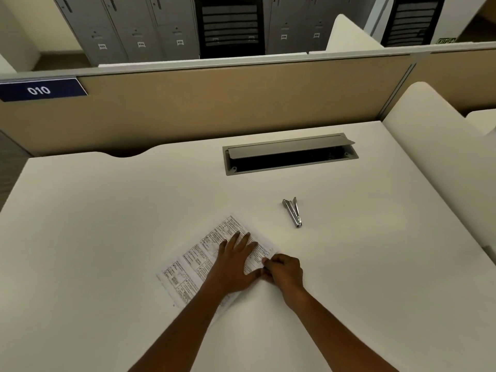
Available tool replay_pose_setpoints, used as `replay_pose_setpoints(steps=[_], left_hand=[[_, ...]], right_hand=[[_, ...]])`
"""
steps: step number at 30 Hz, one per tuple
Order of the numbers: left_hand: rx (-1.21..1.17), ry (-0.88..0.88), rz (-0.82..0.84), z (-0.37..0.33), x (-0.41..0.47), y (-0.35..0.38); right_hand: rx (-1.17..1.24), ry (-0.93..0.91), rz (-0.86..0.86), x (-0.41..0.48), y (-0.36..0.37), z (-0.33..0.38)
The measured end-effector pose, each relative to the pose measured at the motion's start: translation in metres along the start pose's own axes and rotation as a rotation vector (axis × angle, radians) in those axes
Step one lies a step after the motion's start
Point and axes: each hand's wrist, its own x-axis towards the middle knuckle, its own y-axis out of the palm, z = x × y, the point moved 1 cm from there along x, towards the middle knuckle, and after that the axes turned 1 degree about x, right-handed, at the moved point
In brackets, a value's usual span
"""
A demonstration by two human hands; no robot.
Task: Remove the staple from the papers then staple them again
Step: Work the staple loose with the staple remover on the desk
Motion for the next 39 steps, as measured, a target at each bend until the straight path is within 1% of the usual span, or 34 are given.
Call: replay_pose_setpoints(steps=[2,7,12,16,19,22,24,29,34,39], left_hand=[[-0.019,-0.001,0.002,0.002,0.000,0.000],[0.017,0.004,0.033,0.010,-0.001,-0.003],[-0.015,0.000,0.032,0.011,-0.001,-0.003],[-0.046,-0.013,-0.033,0.005,0.007,-0.004],[-0.021,-0.032,-0.063,0.000,0.013,-0.003],[-0.010,-0.052,-0.068,-0.003,0.017,0.001],[-0.001,-0.062,-0.065,-0.004,0.018,0.004],[0.003,-0.087,-0.042,-0.004,0.018,0.009],[-0.013,-0.089,-0.054,-0.002,0.017,0.010],[-0.019,-0.076,-0.077,-0.002,0.016,0.010]], right_hand=[[0.017,-0.004,0.008,0.000,-0.001,0.002],[0.033,-0.018,-0.024,0.004,-0.009,0.009],[-0.085,-0.055,-0.027,0.010,-0.021,0.018],[-0.275,-0.218,-0.117,0.024,-0.032,0.042],[-0.498,-0.386,-0.236,0.038,-0.039,0.065],[-0.557,-0.508,-0.319,0.050,-0.045,0.080],[-0.589,-0.515,-0.339,0.059,-0.047,0.084],[-0.668,-0.455,-0.327,0.074,-0.044,0.078],[-0.649,-0.417,-0.349,0.080,-0.037,0.076],[-0.633,-0.435,-0.376,0.080,-0.035,0.073]])
